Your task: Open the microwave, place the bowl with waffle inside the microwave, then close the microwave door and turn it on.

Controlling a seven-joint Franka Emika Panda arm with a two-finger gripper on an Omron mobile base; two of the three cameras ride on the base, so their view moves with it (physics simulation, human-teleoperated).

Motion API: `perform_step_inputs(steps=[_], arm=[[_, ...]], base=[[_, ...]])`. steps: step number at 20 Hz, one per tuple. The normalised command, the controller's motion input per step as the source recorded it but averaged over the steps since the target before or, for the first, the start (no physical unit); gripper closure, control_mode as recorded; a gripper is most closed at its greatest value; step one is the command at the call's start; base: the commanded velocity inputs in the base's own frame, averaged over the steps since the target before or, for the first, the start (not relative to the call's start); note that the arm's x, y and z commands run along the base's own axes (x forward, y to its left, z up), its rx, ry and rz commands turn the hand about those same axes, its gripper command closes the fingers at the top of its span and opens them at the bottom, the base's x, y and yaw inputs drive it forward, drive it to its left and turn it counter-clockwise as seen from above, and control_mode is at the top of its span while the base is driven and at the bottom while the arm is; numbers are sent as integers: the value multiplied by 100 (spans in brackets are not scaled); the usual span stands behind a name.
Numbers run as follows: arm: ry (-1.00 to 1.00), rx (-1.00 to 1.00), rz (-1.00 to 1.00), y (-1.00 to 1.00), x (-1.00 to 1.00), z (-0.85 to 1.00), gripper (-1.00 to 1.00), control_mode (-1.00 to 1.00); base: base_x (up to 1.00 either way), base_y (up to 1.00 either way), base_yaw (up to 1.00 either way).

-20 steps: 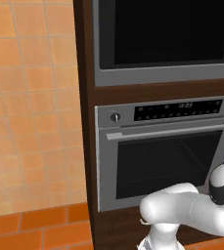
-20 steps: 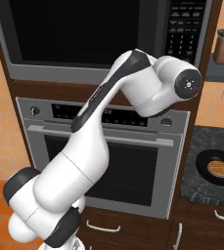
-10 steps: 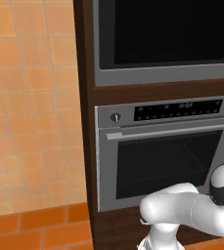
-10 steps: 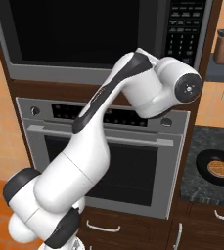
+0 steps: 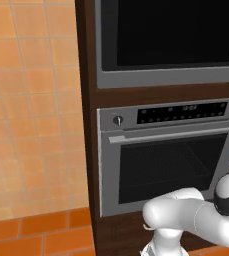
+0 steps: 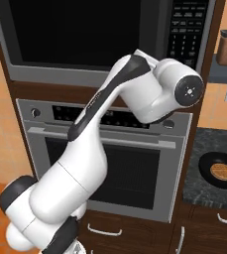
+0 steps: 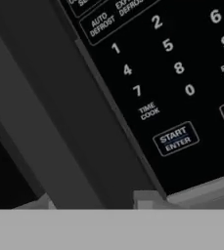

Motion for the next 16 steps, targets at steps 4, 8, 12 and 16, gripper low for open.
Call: perform_step_inputs(steps=[4, 8, 12, 16], arm=[[0, -2, -7, -41, -100, 0, 100, -100], [0, -2, -15, -47, -100, 0, 100, -100], [0, -3, -20, -42, -100, 0, 100, -100], [2, -17, -25, -8, -100, -2, 100, -100]], base=[[0, 0, 0], [0, 0, 0], [0, 0, 0], [0, 0, 0]])
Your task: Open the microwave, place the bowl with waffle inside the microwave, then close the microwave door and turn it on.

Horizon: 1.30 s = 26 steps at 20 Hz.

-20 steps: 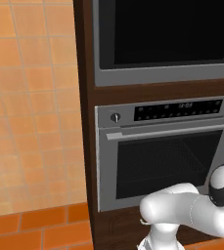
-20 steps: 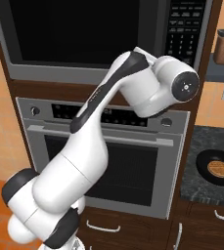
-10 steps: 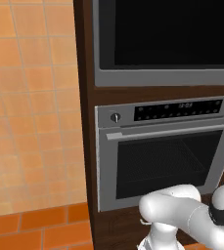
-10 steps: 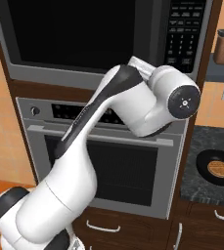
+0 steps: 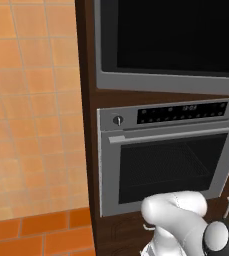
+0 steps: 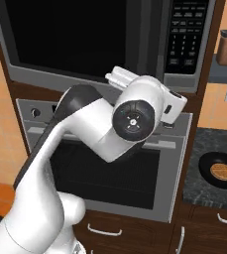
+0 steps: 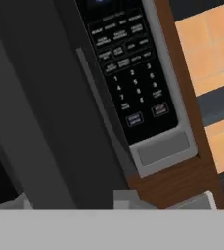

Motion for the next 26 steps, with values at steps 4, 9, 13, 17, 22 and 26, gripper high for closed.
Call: perform_step_inputs(steps=[4, 9, 13, 17, 22, 26], arm=[[0, -22, -27, 18, -100, -35, 100, -100], [-5, -20, -31, 53, -100, -37, 100, -100], [-1, -18, -40, 60, -100, -34, 100, -100], [0, -21, -41, 70, -100, -29, 100, -100], [0, -21, -36, 91, -69, -29, 100, -100], [0, -17, -8, 57, -10, -28, -100, -100]], base=[[0, 0, 0], [0, 0, 0], [0, 0, 0], [0, 0, 0], [0, 0, 0], [0, 0, 0]])
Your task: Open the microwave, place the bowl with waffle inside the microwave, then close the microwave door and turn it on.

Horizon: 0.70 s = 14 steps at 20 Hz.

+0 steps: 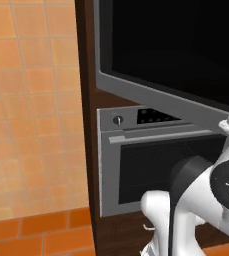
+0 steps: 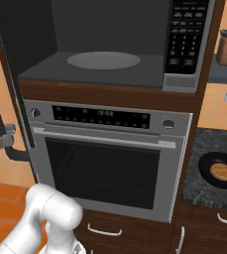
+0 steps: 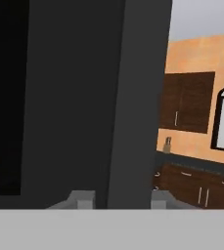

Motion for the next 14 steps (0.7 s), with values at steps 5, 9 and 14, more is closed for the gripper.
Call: perform_step_inputs(steps=[5, 9, 14], arm=[[-1, -2, 0, 37, 1, -19, -100, -100], [-8, 0, 0, 30, 0, -6, -100, -100], [-2, 0, -3, 1, 2, 2, -100, -100]], base=[[0, 0, 0], [0, 0, 0], [0, 0, 0]])
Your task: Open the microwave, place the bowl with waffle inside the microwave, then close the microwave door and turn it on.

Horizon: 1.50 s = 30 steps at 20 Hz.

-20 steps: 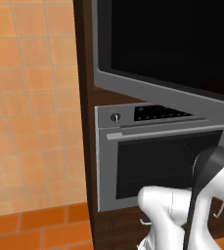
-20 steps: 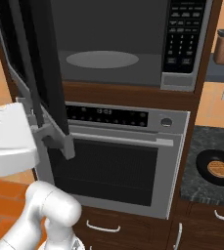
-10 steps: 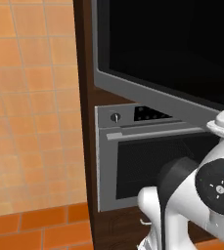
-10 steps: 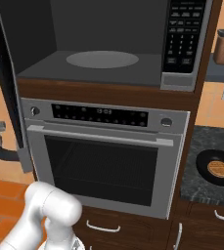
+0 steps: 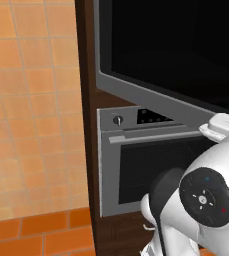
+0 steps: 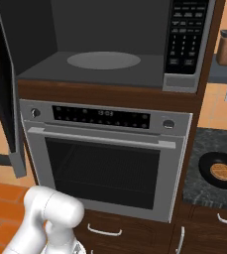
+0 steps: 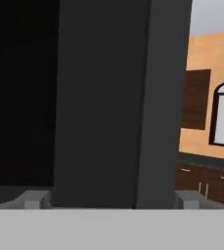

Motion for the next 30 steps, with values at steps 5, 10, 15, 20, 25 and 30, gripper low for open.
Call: perform_step_inputs(steps=[5, 10, 15, 20, 25, 30], arm=[[-2, -2, -3, -27, -18, 9, -100, -100], [-6, -1, 2, -40, -51, 2, -100, -100], [-8, 0, 21, -25, -57, 0, -100, -100], [-12, -1, 35, -6, -53, 2, -100, -100], [-6, -4, 44, 0, -30, 3, -100, -100], [-3, -4, 57, 0, -19, 0, -100, -100]], base=[[0, 0, 0], [0, 0, 0], [0, 0, 0], [0, 0, 0], [0, 0, 0], [0, 0, 0]])
